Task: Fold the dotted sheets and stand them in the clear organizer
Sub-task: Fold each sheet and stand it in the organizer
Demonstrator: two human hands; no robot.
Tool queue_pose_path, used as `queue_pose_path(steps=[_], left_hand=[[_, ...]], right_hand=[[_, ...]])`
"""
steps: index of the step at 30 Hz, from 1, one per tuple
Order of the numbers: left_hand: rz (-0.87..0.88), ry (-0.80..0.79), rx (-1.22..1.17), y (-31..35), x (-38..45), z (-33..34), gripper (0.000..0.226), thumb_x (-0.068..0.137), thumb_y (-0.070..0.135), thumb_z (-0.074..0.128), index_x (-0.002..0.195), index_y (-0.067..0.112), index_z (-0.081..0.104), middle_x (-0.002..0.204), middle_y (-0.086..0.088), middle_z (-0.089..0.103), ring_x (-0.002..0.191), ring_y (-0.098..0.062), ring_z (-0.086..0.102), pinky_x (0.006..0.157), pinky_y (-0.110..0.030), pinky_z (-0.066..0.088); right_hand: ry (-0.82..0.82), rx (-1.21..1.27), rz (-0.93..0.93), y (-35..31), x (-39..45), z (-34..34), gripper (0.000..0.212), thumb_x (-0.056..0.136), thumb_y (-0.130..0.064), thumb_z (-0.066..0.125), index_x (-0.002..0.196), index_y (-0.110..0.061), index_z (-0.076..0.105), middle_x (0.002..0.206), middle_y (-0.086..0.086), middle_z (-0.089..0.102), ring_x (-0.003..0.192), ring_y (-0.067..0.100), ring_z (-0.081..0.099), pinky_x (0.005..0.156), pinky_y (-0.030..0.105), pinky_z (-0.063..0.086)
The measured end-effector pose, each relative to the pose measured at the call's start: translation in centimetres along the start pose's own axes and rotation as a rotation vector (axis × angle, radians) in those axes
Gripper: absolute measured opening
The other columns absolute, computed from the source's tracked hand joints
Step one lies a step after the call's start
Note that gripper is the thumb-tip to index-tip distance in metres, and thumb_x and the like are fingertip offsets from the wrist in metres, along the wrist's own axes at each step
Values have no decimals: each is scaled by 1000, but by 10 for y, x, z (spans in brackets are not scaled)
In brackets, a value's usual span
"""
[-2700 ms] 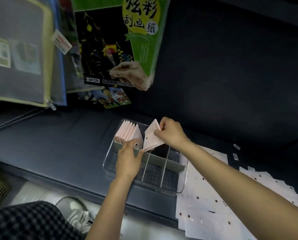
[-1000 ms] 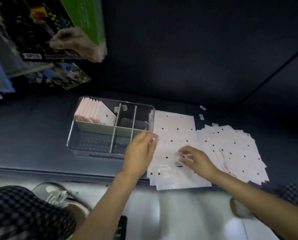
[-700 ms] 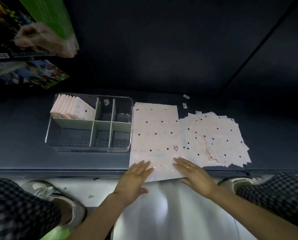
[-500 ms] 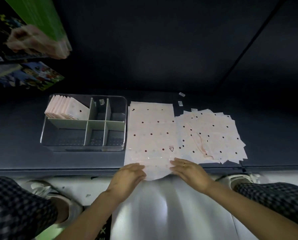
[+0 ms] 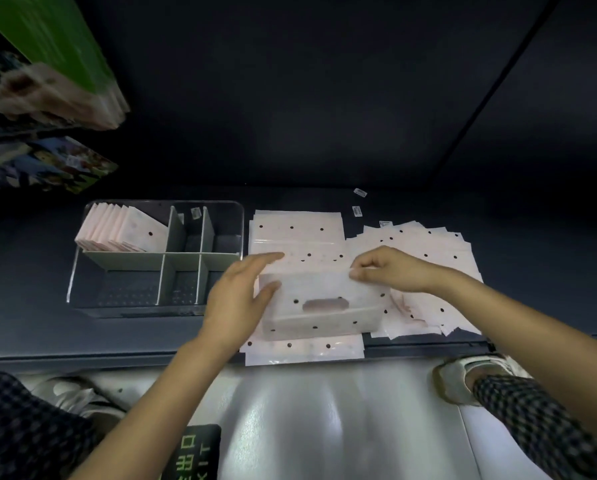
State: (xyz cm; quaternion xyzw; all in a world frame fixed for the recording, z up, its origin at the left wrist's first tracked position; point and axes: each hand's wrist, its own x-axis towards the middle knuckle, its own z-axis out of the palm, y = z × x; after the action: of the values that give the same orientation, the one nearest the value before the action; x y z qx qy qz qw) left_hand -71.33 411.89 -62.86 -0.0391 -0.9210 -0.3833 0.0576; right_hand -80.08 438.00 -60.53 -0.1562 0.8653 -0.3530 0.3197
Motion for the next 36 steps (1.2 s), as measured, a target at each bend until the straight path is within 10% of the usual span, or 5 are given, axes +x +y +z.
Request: queue_pose_path(steps=[9,15,23,29,36], left_hand=[[273,-81,199,-12,-22,48,35,81,8,72,114,15,68,119,-1,65,113,-22,60,97,-33,45],[461,-257,375,-29,-44,80,43,72,25,81,113,17,70,119,2,67,110,-16,64,89,-31,54],[457,-620,763,-64,-50,87,71,97,58,14,148,17,-13,155,1,-20,141,-20,-24,113,-44,-23],[527,-513,796,-92,-51,47,70,94,59,20,144,13,37,150,-5,35,138,-23,33,106,-48,39],[442,-349,641,-71,-43,57,50,87,52,41,111,20,70,114,-7,68,106,-21,65,91,-43,52]], right_hand=[[233,-508,134,34,73,13,33,96,-33,50,126,-20,54,126,3,57,121,24,45,98,36,39],[382,-663,-180,40,29,78,31,91,-13,56,121,-8,61,128,10,59,117,28,54,94,35,45],[301,-957,-329,86,-26,135,62,84,-47,63,130,-7,55,140,8,49,127,21,49,106,36,39],[323,-985,-307,107,-45,116,56,91,-43,35,124,-6,61,134,7,55,121,20,56,110,35,35],[485,-772,-392,83,-18,110,26,67,-20,85,86,-9,72,94,5,71,84,21,69,70,28,57]])
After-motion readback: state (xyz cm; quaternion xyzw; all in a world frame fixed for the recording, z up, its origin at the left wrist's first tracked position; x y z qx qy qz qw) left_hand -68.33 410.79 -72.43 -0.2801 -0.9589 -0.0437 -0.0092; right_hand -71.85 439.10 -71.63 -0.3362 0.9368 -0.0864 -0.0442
